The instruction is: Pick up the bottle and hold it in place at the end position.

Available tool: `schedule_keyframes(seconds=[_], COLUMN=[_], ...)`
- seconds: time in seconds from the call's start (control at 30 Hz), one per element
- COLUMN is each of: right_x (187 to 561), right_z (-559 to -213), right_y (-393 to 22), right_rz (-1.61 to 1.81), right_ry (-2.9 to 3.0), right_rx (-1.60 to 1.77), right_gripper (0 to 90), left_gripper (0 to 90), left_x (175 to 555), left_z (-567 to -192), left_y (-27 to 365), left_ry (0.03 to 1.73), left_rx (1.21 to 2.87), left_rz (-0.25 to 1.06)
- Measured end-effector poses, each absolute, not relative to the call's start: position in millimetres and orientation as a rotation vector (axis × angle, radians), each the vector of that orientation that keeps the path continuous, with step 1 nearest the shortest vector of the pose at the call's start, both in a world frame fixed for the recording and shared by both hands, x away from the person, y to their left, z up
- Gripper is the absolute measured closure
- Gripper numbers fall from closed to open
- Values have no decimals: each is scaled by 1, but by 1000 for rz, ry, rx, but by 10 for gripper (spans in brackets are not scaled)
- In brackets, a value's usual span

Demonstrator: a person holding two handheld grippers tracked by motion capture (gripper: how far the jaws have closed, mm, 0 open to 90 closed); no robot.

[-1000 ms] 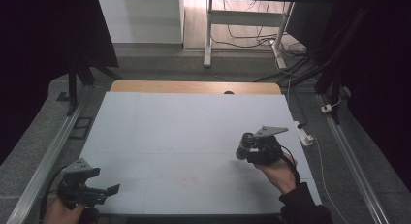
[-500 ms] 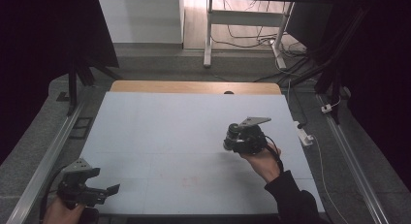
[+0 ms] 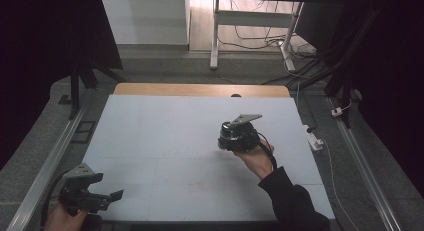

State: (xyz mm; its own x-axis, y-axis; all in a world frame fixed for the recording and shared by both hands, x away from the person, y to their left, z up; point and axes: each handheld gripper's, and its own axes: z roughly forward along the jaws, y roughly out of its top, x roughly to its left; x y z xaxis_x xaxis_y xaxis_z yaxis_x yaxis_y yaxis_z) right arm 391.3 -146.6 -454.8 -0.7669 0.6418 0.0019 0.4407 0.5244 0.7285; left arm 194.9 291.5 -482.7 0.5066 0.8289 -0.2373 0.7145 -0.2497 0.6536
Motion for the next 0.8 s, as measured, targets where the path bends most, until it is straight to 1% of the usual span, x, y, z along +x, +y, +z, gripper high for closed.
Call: schedule_keyframes(seconds=[0.3, 0.8], right_x=[406, 420], right_z=[-462, -478], right_y=[-116, -86], right_rz=[1070, 1056], right_ry=[2510, 2531], right_rx=[881, 844], right_gripper=[523, 523], left_gripper=[9, 10], left_x=[195, 195], left_z=[-483, -483], left_y=[291, 292], left_ry=[1262, 1261], left_rx=[2023, 2022], left_rz=[200, 197])
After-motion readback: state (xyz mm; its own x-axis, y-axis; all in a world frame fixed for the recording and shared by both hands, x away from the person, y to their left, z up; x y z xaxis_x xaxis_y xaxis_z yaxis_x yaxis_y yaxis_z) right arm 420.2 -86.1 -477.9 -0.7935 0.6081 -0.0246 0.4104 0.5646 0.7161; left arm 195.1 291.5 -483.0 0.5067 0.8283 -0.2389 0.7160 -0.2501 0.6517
